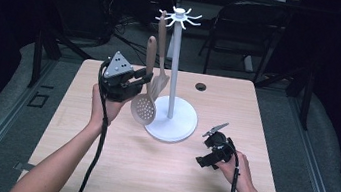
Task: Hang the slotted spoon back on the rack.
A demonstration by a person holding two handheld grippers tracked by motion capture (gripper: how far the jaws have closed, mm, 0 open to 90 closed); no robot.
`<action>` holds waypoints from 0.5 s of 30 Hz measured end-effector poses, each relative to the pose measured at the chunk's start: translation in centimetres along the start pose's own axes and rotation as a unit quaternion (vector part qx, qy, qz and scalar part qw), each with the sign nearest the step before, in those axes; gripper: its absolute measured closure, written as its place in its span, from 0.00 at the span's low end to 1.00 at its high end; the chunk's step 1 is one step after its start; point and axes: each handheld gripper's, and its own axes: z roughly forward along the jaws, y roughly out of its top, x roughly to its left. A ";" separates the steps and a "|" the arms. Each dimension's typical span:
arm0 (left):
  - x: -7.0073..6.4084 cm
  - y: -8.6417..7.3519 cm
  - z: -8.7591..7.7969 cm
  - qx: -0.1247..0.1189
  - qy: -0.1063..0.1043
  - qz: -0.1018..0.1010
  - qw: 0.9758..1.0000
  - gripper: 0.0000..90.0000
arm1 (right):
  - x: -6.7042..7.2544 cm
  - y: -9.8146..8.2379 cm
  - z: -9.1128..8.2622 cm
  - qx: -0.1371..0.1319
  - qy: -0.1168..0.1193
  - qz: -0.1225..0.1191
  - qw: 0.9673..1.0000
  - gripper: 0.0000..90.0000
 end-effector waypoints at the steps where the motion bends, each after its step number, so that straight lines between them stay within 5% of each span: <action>1: 0.1 0.1 0.1 0.002 -0.003 -0.002 1.000 0.83 | 0.0 0.0 0.0 0.000 -0.001 0.000 1.000 0.13; 15: 0.7 2.6 1.8 0.005 -0.015 -0.010 1.000 0.83 | -0.1 0.0 0.0 -0.004 0.001 0.000 1.000 0.13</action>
